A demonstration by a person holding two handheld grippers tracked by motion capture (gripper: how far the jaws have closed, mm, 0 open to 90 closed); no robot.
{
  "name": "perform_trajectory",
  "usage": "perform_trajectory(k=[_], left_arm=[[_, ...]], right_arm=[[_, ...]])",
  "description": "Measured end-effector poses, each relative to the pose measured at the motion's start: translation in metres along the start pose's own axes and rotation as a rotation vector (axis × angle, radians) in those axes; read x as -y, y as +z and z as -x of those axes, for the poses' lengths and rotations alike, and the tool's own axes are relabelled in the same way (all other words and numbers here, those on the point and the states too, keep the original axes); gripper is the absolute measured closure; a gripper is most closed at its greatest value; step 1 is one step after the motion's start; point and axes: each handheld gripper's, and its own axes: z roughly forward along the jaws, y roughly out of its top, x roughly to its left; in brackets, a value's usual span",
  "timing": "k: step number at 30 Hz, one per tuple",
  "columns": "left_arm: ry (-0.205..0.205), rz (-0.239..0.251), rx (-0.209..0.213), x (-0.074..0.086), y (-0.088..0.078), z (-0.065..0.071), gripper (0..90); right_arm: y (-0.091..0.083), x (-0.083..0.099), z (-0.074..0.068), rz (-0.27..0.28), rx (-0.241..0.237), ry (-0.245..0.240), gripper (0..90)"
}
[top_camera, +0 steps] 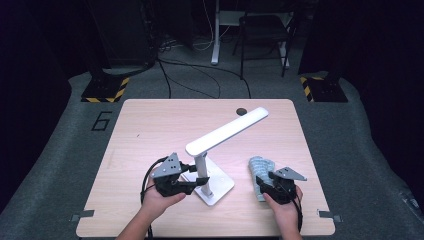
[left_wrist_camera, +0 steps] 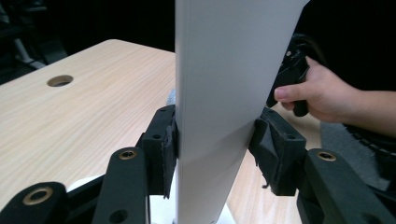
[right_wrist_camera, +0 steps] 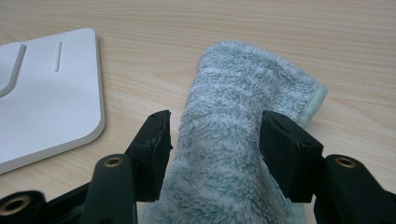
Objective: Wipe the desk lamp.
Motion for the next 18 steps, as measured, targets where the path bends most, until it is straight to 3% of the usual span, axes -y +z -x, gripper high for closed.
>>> perform_trajectory(k=[4, 11, 15, 17, 18], left_arm=[[-0.001, 0.006, -0.026, 0.000, -0.001, 0.002, 53.5], [-0.038, -0.001, -0.128, 0.002, -0.008, -0.004, 53.5], [-0.044, -0.008, -0.119, 0.002, -0.008, -0.004, 52.8], [-0.061, 0.001, -0.070, 0.002, -0.009, -0.005, 52.5], [-0.072, 0.000, -0.032, 0.002, -0.010, -0.005, 51.4]], right_arm=[[0.000, 0.000, 0.000, 0.010, 0.004, -0.011, 43.3], [-0.007, -0.004, -0.009, 0.056, 0.002, -0.037, 42.9], [-0.009, -0.009, -0.025, 0.065, -0.053, -0.051, 42.7], [-0.009, -0.010, -0.031, 0.068, -0.068, -0.072, 42.5], [-0.009, -0.013, -0.041, 0.065, -0.103, -0.098, 42.5]])
